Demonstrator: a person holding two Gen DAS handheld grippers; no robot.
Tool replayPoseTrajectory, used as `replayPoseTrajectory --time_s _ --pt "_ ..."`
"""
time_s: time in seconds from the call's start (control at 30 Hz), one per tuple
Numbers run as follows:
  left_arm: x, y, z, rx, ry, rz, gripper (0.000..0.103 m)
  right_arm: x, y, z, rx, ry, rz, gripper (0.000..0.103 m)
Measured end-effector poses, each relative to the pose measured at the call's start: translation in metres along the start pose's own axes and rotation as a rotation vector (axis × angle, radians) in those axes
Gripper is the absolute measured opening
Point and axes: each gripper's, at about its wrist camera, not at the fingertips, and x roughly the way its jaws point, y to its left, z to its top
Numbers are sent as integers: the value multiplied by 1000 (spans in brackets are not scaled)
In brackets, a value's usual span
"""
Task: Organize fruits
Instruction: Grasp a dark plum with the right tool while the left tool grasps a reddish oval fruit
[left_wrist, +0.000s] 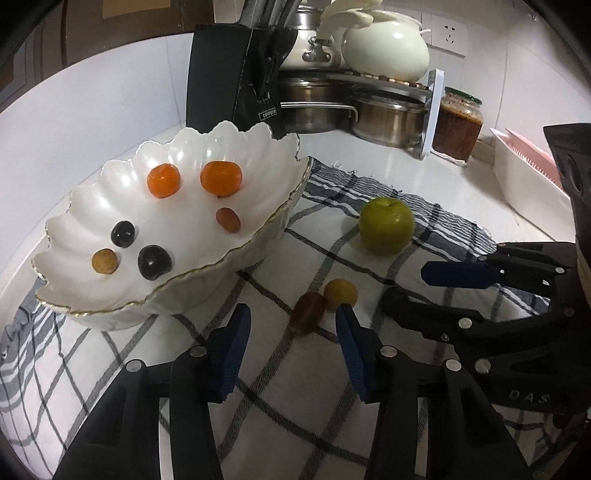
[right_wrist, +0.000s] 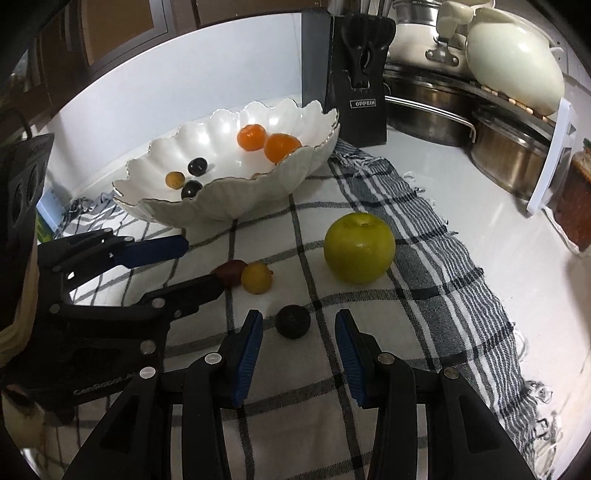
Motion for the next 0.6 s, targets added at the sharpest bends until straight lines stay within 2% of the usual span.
replayPoseTrajectory --time_s 0.13,0.37,0.43,0.6 --pt "8 0 3 -2 8 -2 45 5 2 2 -9 6 11 42" --pt "15 -2 6 -7 16 -19 37 13 0 3 -5 19 22 34" --pt "17 -5 7 0 24 -25 31 14 -1 3 -4 21 26 31" --pt "21 -10 5 16 37 -28 24 18 0 2 -11 25 26 27"
